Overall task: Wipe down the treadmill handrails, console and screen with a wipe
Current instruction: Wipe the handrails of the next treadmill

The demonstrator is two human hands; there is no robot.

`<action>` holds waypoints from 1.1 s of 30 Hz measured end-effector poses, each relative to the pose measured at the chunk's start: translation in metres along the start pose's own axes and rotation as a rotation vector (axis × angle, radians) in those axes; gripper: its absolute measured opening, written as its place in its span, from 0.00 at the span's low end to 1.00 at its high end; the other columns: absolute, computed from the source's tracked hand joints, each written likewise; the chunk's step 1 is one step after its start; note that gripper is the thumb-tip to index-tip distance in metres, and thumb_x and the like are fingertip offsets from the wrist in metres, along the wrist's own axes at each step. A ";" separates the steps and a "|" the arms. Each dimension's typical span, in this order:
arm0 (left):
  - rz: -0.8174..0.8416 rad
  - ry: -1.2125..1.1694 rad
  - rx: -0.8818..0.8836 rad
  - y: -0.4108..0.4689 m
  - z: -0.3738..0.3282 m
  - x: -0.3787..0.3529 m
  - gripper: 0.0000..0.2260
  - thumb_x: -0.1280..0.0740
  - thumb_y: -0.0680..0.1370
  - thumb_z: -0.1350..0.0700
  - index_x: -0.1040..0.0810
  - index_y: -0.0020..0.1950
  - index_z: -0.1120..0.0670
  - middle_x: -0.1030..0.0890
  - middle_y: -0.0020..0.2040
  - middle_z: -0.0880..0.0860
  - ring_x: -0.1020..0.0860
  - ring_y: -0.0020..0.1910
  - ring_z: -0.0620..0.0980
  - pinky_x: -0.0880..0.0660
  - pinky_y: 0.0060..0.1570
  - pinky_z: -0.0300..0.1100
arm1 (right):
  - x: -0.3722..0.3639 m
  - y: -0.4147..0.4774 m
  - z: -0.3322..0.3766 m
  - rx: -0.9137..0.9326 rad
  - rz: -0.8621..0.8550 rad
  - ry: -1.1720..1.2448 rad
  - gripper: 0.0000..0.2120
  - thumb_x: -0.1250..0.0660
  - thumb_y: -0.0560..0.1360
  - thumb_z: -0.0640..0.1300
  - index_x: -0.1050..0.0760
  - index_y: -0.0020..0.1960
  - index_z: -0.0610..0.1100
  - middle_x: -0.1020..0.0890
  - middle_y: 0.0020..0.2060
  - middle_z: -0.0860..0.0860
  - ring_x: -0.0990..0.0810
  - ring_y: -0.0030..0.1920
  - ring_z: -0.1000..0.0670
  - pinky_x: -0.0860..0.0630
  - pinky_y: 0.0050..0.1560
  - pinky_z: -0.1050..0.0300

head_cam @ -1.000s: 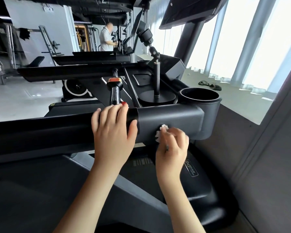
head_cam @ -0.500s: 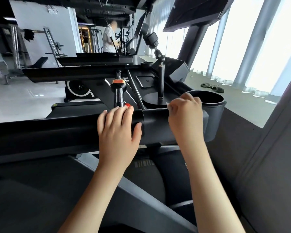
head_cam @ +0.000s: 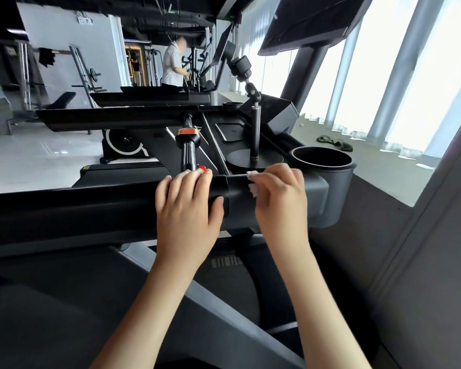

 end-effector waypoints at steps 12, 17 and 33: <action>-0.034 -0.016 0.008 -0.001 0.000 0.000 0.20 0.41 0.77 0.50 0.24 0.64 0.59 0.21 0.61 0.55 0.25 0.63 0.56 0.43 0.69 0.50 | 0.005 -0.044 -0.012 -0.138 -0.190 0.023 0.12 0.31 0.69 0.28 0.17 0.49 0.40 0.20 0.45 0.46 0.26 0.43 0.45 0.29 0.42 0.61; -0.021 -0.018 -0.005 0.000 0.000 0.000 0.20 0.42 0.78 0.50 0.24 0.64 0.59 0.21 0.61 0.55 0.26 0.63 0.56 0.42 0.69 0.50 | 0.018 -0.056 -0.039 -0.266 -0.323 -0.045 0.06 0.34 0.72 0.30 0.19 0.44 0.37 0.20 0.43 0.43 0.23 0.41 0.40 0.32 0.46 0.63; 0.030 -0.046 -0.005 0.001 0.003 -0.001 0.22 0.44 0.77 0.50 0.25 0.67 0.59 0.23 0.64 0.55 0.27 0.65 0.56 0.43 0.69 0.49 | -0.014 -0.086 -0.012 -0.194 -0.224 0.090 0.04 0.32 0.74 0.31 0.19 0.42 0.37 0.21 0.44 0.46 0.25 0.43 0.46 0.32 0.51 0.65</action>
Point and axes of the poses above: each hand's wrist, its own y-axis towards the middle knuckle, its own x-axis out of the back of the hand, z = x × y, the point moved 8 cm from there along y, towards the middle knuckle
